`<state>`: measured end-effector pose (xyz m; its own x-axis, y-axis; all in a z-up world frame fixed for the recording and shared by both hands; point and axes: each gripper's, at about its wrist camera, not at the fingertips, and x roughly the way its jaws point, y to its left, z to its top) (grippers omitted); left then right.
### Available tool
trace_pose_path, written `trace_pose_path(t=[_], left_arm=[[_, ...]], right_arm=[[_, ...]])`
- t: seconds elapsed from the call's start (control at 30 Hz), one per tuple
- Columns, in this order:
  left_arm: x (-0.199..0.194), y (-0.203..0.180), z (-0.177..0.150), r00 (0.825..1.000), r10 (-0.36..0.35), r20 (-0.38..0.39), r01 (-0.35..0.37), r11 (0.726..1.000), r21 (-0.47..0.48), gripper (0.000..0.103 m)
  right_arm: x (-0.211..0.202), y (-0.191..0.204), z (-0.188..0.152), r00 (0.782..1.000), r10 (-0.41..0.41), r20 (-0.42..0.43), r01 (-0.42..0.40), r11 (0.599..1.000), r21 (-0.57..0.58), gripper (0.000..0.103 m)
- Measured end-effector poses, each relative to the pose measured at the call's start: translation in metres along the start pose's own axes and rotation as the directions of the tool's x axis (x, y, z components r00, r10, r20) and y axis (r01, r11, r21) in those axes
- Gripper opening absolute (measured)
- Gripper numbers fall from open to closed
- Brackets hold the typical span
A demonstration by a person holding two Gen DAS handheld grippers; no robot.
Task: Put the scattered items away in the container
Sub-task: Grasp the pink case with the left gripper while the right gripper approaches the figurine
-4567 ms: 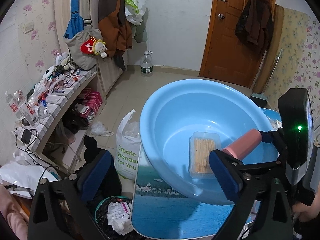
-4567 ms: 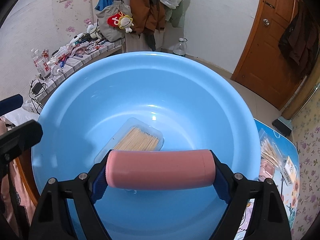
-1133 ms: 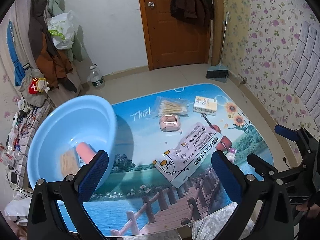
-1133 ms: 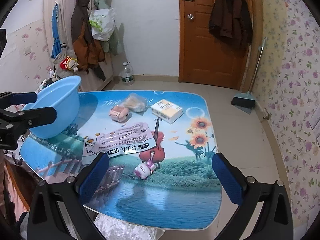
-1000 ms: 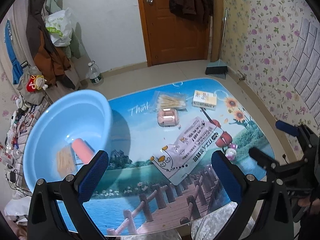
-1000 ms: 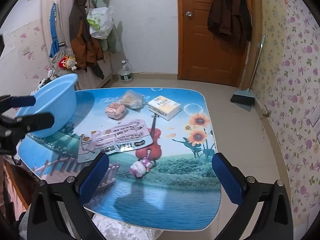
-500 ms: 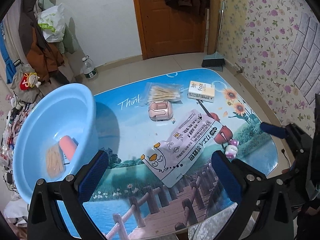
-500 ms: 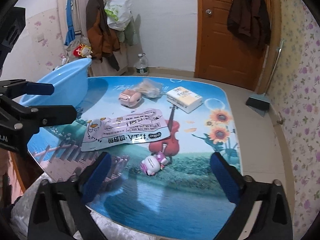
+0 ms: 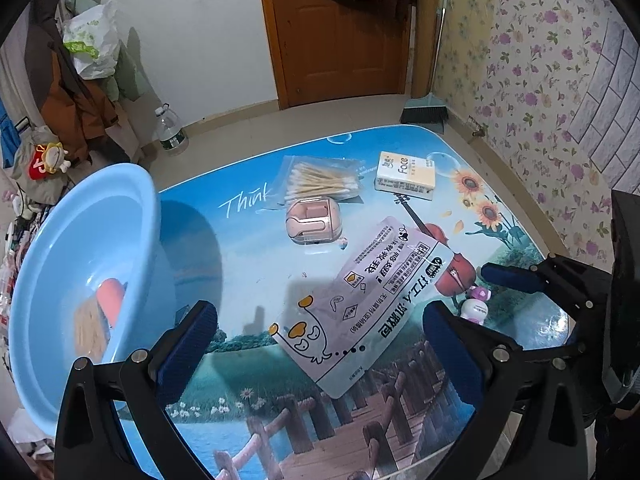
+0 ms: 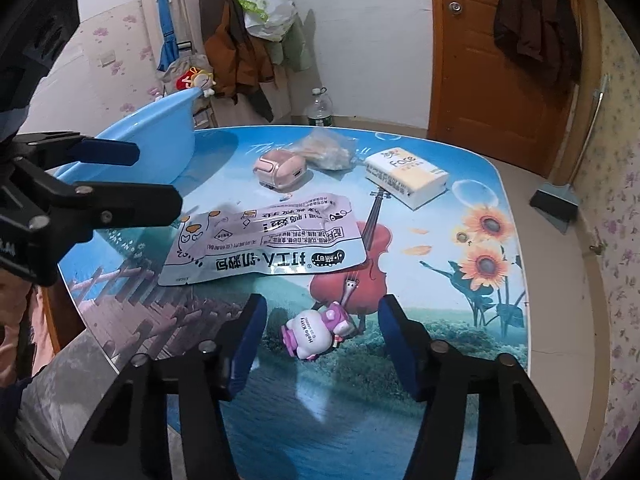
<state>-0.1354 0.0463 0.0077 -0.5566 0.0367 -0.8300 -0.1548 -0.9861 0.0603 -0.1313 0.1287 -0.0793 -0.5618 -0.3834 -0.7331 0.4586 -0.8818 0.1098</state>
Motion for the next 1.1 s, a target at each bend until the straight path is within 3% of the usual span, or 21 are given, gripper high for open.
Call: trace_pose_path(t=[0.23, 0.3, 0.53, 0.7, 0.9, 1.1], left_arm=[[0.011, -0.003, 0.005, 1.0, 0.001, -0.01, -0.001, 1.0, 0.006, 0.103], [0.014, -0.004, 0.008, 1.0, 0.001, -0.009, -0.001, 1.0, 0.008, 0.103], [0.03, -0.008, 0.014, 1.0, -0.001, -0.02, 0.0, 1.0, -0.011, 0.103], [0.04, -0.011, 0.02, 1.0, 0.011, -0.016, -0.011, 1.0, -0.018, 0.103], [0.059, -0.009, 0.032, 1.0, 0.01, -0.02, -0.012, 0.997, -0.073, 0.103], [0.08, 0.005, 0.044, 1.0, 0.015, -0.026, -0.019, 0.986, -0.164, 0.103]], right_arm=[[0.005, 0.004, 0.0, 1.0, 0.026, 0.0, -0.026, 0.998, -0.052, 0.049], [0.005, 0.004, 0.0, 1.0, 0.031, 0.004, -0.031, 0.998, -0.059, 0.037], [0.003, 0.0, -0.003, 0.999, 0.035, 0.019, -0.034, 0.998, -0.053, 0.037], [0.0, -0.017, -0.004, 0.998, -0.058, 0.029, 0.057, 0.998, 0.017, 0.037], [-0.005, -0.044, -0.004, 0.979, -0.204, 0.022, 0.197, 0.966, 0.167, 0.037], [-0.003, -0.044, -0.002, 0.97, -0.241, 0.024, 0.233, 0.954, 0.188, 0.037]])
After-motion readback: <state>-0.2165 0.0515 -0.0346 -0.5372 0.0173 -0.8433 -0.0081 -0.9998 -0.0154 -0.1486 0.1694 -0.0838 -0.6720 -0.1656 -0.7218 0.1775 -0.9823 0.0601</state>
